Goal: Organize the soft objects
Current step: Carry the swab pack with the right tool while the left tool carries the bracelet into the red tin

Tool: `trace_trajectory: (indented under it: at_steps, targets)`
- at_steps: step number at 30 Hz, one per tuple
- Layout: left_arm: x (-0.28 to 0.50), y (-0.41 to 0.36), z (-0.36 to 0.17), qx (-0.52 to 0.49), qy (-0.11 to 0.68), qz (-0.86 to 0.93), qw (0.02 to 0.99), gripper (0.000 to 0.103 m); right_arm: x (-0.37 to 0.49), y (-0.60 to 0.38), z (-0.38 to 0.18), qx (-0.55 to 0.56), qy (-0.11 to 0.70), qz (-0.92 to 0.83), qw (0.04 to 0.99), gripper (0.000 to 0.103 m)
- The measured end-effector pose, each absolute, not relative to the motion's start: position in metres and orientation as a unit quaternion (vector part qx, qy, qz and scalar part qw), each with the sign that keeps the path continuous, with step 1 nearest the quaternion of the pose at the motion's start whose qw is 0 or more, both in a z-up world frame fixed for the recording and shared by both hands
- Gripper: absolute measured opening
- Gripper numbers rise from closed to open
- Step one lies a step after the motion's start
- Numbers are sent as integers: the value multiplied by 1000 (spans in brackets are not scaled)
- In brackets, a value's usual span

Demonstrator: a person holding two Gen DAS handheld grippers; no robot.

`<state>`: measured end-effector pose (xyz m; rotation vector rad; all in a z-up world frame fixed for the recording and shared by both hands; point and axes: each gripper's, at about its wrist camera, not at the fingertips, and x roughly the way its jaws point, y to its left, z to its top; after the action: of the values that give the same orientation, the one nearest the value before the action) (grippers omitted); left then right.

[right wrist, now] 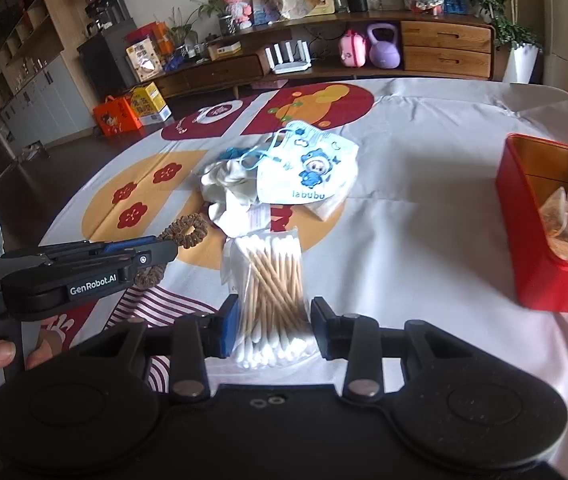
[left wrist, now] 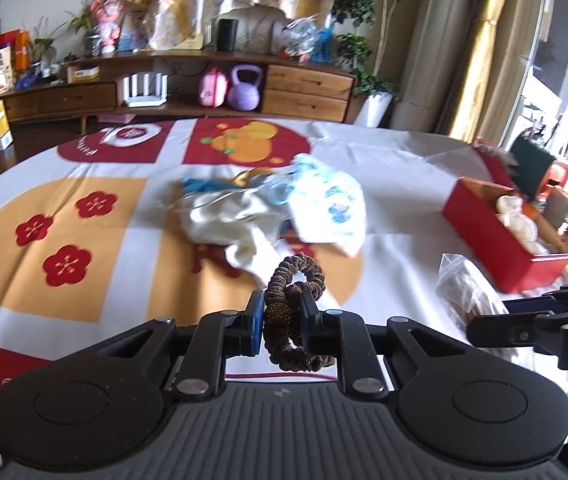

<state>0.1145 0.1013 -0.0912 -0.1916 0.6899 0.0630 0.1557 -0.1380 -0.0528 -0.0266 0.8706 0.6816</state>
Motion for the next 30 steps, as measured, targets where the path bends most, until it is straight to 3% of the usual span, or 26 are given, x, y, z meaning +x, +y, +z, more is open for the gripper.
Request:
trace_trajectory:
  at_steps: [30]
  targets:
    - [168,-63,-27,-60,313,-98,943,18,183,-292,-7,35,367,209,906,37]
